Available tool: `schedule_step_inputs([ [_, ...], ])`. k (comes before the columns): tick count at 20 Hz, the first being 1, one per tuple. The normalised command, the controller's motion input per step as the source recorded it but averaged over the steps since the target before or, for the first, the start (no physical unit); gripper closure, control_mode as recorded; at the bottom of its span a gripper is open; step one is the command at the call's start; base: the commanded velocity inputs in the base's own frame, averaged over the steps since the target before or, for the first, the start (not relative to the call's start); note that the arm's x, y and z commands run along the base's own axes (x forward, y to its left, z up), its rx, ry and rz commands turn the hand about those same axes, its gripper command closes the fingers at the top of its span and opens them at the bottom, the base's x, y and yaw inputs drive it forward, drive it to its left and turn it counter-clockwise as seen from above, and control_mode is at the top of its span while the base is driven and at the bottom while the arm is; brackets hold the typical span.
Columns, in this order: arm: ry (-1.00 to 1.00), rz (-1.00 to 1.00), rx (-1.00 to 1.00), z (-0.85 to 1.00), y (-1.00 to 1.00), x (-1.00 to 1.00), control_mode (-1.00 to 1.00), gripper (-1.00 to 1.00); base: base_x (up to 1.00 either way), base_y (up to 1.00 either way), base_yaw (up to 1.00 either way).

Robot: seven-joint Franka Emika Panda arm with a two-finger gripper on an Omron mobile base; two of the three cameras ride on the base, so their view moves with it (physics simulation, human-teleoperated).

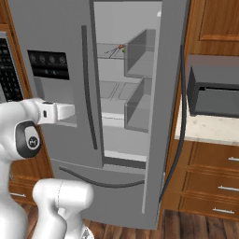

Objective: Take the lemon wedge from the fridge and place it on the plate with fish on the dining counter.

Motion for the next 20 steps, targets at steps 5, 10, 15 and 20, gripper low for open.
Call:
schedule_step_inputs([
  [5,-0.41,0.05,0.01,0.00,0.01,0.11,-1.00,-1.00,0.00,0.00,0.00],
  [10,-0.21,0.05,0.02,-0.09,0.00,0.38,-1.00,-1.00,0.00,0.00,0.00],
  [15,-0.02,0.00,0.00,-0.07,-0.03,0.45,-1.00,-1.00,0.00,0.00,0.00],
  [20,0.00,0.00,0.00,0.00,0.00,0.79,-1.00,-1.00,0.00,0.00,0.00],
])
